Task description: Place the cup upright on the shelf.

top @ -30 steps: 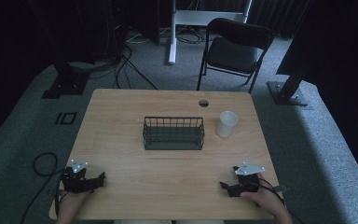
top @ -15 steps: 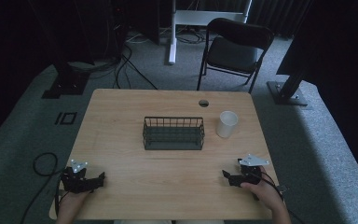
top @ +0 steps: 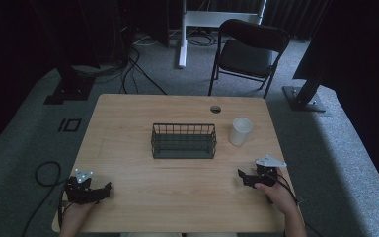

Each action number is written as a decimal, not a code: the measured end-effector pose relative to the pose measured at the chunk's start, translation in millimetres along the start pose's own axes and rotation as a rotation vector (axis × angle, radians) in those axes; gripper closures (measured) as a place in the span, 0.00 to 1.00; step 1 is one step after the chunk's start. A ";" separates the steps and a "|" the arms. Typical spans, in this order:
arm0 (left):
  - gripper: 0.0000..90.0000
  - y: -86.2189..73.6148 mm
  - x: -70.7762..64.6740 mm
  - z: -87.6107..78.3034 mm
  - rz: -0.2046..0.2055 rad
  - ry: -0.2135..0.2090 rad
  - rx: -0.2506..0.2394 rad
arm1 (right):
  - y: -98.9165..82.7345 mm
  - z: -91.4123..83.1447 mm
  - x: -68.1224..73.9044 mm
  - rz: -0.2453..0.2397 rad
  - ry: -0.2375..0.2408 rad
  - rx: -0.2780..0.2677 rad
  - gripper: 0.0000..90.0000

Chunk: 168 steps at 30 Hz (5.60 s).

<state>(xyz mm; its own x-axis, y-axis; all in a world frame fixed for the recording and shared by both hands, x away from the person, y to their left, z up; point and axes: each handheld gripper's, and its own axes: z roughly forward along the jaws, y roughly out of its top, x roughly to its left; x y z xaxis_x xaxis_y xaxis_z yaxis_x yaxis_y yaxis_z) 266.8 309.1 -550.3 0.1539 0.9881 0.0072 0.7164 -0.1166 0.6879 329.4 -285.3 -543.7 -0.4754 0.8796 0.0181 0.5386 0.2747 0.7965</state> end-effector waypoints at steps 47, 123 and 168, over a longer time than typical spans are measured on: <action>0.01 0.2 0.2 0.1 0.001 -0.004 0.000 | 66.0 54.6 -22.8 0.114 -0.153 -0.170 0.13; 0.01 0.1 0.2 0.1 0.001 -0.003 0.000 | 132.2 21.0 -6.0 0.075 -0.090 -0.269 0.23; 0.01 0.1 0.2 0.1 0.001 -0.003 0.000 | 188.7 33.7 97.7 -0.096 0.154 -0.317 0.23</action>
<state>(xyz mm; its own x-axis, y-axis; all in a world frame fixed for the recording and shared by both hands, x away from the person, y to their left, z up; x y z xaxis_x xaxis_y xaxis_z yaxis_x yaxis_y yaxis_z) 267.0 309.3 -550.3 0.1571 0.9876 0.0057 0.7160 -0.1178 0.6881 408.0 -134.4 -412.0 -0.6254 0.7802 0.0059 0.2556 0.1977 0.9463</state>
